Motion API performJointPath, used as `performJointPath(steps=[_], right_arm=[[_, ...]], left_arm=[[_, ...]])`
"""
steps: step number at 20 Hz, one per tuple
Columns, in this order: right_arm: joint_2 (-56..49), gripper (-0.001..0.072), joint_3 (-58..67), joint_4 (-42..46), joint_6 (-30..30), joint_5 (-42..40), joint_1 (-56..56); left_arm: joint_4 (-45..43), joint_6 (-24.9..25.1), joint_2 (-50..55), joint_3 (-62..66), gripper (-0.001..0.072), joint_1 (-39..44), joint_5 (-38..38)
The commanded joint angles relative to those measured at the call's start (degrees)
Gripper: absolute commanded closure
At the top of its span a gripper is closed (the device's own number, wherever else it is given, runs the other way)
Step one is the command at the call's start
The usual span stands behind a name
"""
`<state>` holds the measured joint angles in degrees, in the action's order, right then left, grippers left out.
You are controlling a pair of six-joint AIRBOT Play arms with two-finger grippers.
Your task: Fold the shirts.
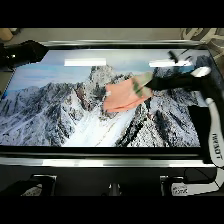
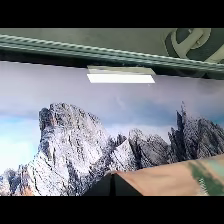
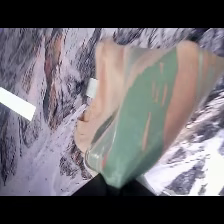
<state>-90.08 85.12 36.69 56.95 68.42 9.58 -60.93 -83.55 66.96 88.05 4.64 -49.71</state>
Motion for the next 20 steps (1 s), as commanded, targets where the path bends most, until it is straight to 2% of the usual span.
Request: performJointPath(steps=[1, 6, 9, 14, 16, 19, 20], right_arm=[[5.57, 0.0694, 3.1, -1.51, 0.07, 6.25, 14.93], [9.18, 0.0693, 3.1, -0.28, -1.66, 11.19, 36.24], [9.49, 0.0693, 3.15, 5.51, -1.22, 14.12, 44.61], [9.49, 0.0692, 3.15, 17.66, -0.85, 22.77, 52.09], [9.51, 0.0692, 3.15, 24.39, 1.79, 25.79, 53.48], [9.68, 0.0692, 1.97, 43.76, 4.55, 30.23, 53.35], [10.29, 0.0692, 0.24, 46.88, 4.59, 30.36, 53.35]], left_arm=[[-0.87, 0.04, 0.04, -0.04, 0.068, -0.04, 0.0], [-0.76, -0.02, 0.04, -0.04, 0.068, 0.11, -0.28], [-0.76, -0.02, 0.04, -0.04, 0.068, 0.33, -0.94], [-0.76, -0.02, 0.04, -0.04, 0.068, 0.33, -0.92], [-0.76, -0.02, 0.04, -0.04, 0.068, 0.33, -0.92], [-0.61, -0.02, 0.04, -0.04, 0.0679, 0.35, -0.92], [-0.61, -0.02, 0.04, -0.04, 0.0679, 0.35, -0.92]])
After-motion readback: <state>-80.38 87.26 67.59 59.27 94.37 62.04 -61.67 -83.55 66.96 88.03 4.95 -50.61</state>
